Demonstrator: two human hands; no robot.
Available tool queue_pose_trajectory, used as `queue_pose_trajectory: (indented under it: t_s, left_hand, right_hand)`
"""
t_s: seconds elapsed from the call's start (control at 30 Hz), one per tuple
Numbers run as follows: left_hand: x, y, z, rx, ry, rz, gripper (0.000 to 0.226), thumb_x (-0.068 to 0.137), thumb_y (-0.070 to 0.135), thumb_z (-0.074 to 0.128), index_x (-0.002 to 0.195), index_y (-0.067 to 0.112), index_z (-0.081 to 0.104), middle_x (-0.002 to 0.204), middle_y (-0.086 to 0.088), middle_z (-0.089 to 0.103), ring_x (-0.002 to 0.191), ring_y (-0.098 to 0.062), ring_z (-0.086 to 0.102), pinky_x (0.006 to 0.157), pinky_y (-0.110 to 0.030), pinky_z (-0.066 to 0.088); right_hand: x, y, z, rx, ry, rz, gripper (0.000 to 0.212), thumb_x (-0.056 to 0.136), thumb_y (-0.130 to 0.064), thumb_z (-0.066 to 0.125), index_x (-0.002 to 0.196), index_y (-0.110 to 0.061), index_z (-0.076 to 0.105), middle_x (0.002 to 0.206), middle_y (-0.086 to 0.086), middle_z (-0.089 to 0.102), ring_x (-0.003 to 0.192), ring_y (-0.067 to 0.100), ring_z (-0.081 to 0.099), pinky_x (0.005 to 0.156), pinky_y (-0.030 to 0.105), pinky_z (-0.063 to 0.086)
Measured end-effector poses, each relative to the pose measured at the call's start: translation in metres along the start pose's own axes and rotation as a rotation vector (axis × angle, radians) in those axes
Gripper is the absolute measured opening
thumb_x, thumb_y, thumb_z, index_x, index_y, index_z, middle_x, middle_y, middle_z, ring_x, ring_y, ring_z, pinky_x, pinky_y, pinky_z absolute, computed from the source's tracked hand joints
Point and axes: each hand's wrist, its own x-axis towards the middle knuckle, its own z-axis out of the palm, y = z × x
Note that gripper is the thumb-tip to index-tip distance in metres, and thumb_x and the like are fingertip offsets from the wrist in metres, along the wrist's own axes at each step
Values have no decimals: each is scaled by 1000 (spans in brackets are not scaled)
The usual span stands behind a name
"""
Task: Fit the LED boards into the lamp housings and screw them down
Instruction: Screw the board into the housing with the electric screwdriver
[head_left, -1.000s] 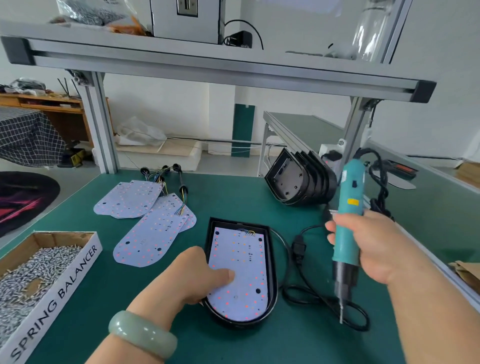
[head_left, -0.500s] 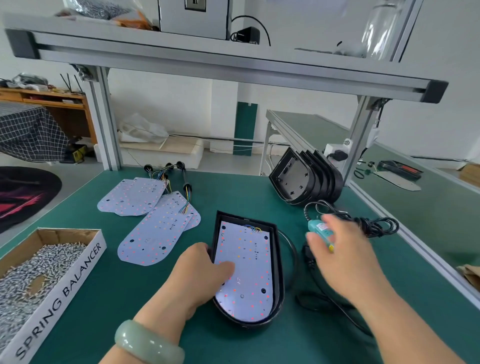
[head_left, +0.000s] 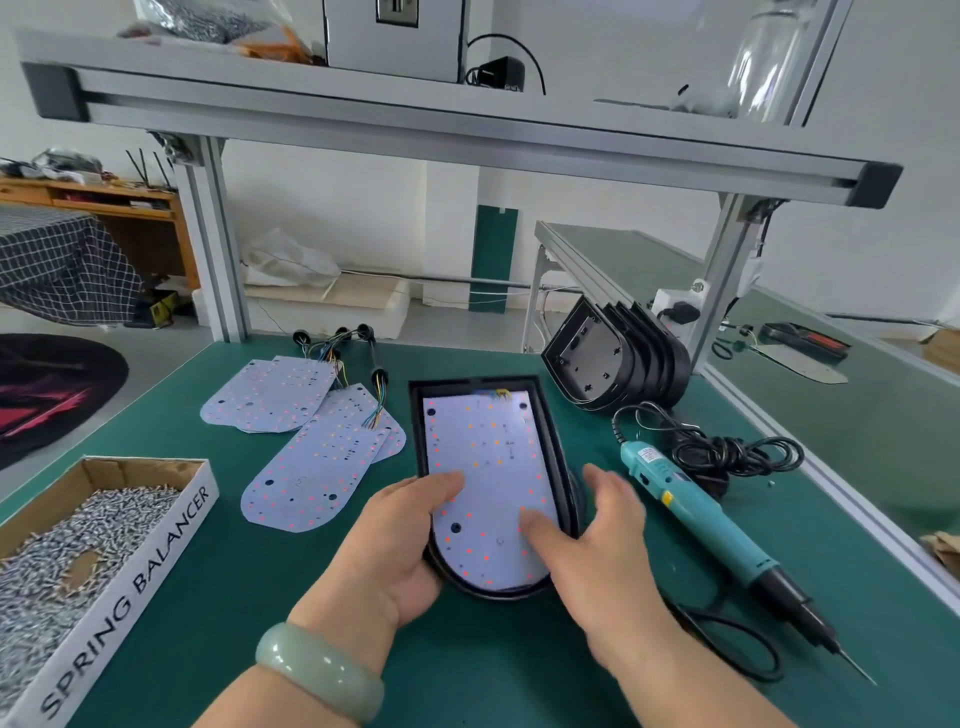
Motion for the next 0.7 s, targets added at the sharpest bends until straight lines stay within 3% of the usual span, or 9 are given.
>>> queue_pose_trajectory:
  t_s: [0.03,0.1,0.17,0.23,0.33,0.47,0.57,0.63,0.7]
  left_hand:
    - [0,-1,-1,-39,-31,23,28,87,7,56,111,-6,62,105,-24,70,90,-37,70,73,-44,59]
    - [-3,-1,-2,-99,-123,55,40,79,13,61,115,-3,62,110,-21,69,96,-35,69,68,-42,60]
    - [-5,-3,-1,-115,-206,71,50,73,17,63,119,-1,61,115,-20,67,102,-35,67,72,-43,59]
    - [-7,-5,0,-121,-256,86,50,73,16,62,121,0,60,117,-20,67,104,-35,66,74,-44,58]
    - [-7,-6,-1,-156,-292,124,50,73,12,64,121,-1,60,118,-21,66,105,-36,66,76,-45,58]
    - [-6,-10,0,-163,-291,173,39,70,10,66,108,2,70,115,-21,67,101,-35,68,73,-43,58]
    - [-6,-6,1,-236,-286,224,28,70,8,62,93,8,77,108,-18,70,93,-31,71,67,-39,58]
    - [-7,-4,2,-277,-310,258,28,71,8,61,93,9,77,108,-17,71,94,-29,71,67,-38,58]
    - [-9,-4,3,-262,-337,254,28,72,8,61,95,9,77,109,-17,71,96,-30,70,69,-39,58]
  right_hand:
    - [0,-3,-1,31,33,49,81,80,-28,73,148,-21,30,154,-9,20,141,10,24,111,24,19]
    - [2,-11,-5,314,-42,156,81,82,-24,74,149,-21,29,146,-9,36,129,0,41,109,29,27]
    - [4,-19,-9,638,-216,241,58,86,-14,68,139,-11,46,122,1,64,102,6,65,101,35,44]
    - [5,-25,-13,764,-322,283,32,85,-11,63,116,-5,64,105,10,73,91,21,71,89,39,53]
    - [4,-29,-14,869,-367,390,38,74,-16,67,111,-4,67,105,13,73,97,27,70,92,42,51]
    - [1,-34,-14,872,-354,499,31,82,-18,67,111,-6,69,105,9,73,95,26,70,88,39,50]
    - [-8,-35,-12,681,-370,537,48,57,-35,80,102,-23,68,119,-1,63,99,20,58,74,34,39]
    - [-14,-39,-12,720,-408,544,62,44,-37,82,103,-23,67,125,3,56,104,29,57,77,38,46]
    - [-13,-41,-9,912,-451,513,51,61,-26,78,108,-12,68,117,10,67,99,32,67,84,41,53]
